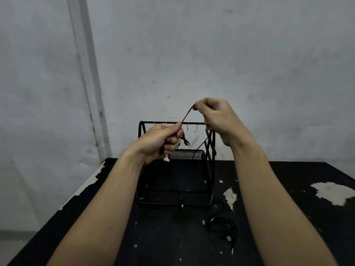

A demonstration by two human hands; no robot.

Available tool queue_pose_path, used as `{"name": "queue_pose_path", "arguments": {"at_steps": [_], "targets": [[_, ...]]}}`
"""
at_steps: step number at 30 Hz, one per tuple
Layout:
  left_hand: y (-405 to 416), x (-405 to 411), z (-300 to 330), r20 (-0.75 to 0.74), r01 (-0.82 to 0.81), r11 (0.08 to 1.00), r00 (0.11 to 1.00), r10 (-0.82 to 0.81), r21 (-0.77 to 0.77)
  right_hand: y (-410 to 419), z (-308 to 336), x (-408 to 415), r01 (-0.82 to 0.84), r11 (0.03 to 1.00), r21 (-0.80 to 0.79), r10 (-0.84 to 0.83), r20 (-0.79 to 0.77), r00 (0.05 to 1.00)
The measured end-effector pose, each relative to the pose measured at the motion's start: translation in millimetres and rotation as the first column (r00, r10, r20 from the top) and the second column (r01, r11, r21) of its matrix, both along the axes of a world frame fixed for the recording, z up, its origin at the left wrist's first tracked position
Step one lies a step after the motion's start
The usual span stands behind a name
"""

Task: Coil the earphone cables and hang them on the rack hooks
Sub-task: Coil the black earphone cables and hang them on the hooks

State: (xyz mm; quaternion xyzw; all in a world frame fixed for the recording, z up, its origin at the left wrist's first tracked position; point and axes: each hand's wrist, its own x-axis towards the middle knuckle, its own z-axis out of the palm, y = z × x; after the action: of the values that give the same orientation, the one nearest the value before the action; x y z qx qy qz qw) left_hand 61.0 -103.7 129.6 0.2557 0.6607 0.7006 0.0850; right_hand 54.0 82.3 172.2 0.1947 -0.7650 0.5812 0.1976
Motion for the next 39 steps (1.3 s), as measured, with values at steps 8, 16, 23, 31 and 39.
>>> {"name": "queue_pose_path", "arguments": {"at_steps": [8, 16, 23, 31, 39], "targets": [[-1.2, -4.7, 7.4, -0.016, 0.002, 0.997, 1.0, -0.001, 0.077, -10.6, -6.5, 12.2, -0.297, 0.928, 0.227, 0.282, 0.095, 0.955], [-5.9, -5.4, 10.0, -0.001, -0.052, 0.998, 0.999, 0.052, 0.035, -11.1, -5.6, 4.1, -0.278, 0.938, 0.205, 0.266, 0.086, 0.96], [-6.6, -7.7, 4.3, 0.014, -0.033, 0.999, 0.999, 0.032, 0.039, -10.9, -8.2, -0.4, -0.3, 0.911, 0.281, 0.276, 0.122, 0.953], [-2.9, -6.5, -13.9, 0.07, 0.049, 0.994, 0.996, -0.056, 0.101, -11.1, -2.0, -12.8, 0.012, 1.0, 0.019, -0.01, -0.095, 0.995], [-4.3, -1.2, -32.6, 0.124, 0.165, 0.985, 0.977, -0.171, 0.056, 0.8, 3.6, -20.6, 0.23, 0.943, -0.24, -0.243, -0.028, 0.97]]}}
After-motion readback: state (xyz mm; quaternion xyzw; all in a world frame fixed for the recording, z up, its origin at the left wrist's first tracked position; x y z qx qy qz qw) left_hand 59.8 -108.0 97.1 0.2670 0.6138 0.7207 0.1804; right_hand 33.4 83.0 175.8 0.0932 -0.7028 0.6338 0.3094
